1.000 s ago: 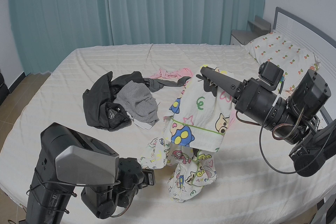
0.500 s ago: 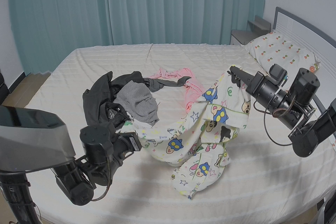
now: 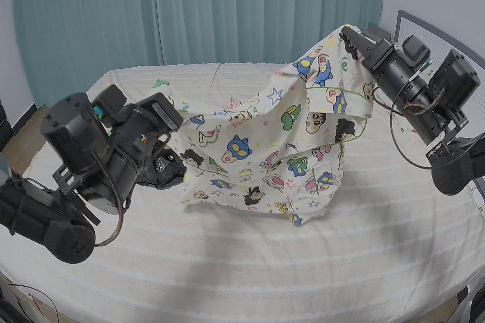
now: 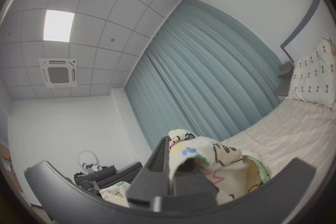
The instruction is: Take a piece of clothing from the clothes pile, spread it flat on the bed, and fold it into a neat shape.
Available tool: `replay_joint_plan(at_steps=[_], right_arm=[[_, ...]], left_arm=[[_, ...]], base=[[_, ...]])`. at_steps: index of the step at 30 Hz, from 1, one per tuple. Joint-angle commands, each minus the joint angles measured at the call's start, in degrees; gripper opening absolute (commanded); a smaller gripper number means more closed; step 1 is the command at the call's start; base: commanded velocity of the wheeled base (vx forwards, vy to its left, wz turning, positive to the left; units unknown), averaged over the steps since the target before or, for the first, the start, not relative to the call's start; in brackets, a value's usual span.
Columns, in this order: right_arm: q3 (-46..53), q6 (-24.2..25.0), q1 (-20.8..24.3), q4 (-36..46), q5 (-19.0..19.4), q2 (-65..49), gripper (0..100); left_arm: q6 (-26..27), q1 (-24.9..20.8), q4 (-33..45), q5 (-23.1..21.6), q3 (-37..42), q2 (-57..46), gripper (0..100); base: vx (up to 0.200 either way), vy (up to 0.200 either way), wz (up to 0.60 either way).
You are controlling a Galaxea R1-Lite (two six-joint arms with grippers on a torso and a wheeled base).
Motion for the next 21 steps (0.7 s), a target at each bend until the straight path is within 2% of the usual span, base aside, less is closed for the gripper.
replay_joint_plan(at_steps=[1, 5, 9, 15, 21], right_arm=[[3.8, -0.5, 2.9, 1.0, -0.1, -6.7, 0], [11.1, -0.7, 3.2, 0.3, -0.2, -6.9, 0], [16.2, -0.1, 3.2, 0.2, -0.2, -6.9, 0], [21.4, 1.4, 3.3, -0.1, -0.1, -6.6, 0], [23.0, 5.9, 3.5, -4.4, -0.2, -5.8, 0]], left_arm=[[-0.3, -0.3, 0.5, 2.2, 0.2, -5.7, 0], [-0.7, -0.4, 0.5, 1.9, 7.5, -5.9, 0], [-1.8, -0.4, 0.5, 1.5, 11.5, -4.5, 0], [-7.6, -0.4, 0.3, 1.6, 10.6, -1.4, 0], [-8.4, -3.0, 0.4, 1.9, 13.6, -1.9, 0]], base=[[0.0, 0.0, 0.0], [0.0, 0.0, 0.0], [0.0, 0.0, 0.0], [0.0, 0.0, 0.0], [0.0, 0.0, 0.0]])
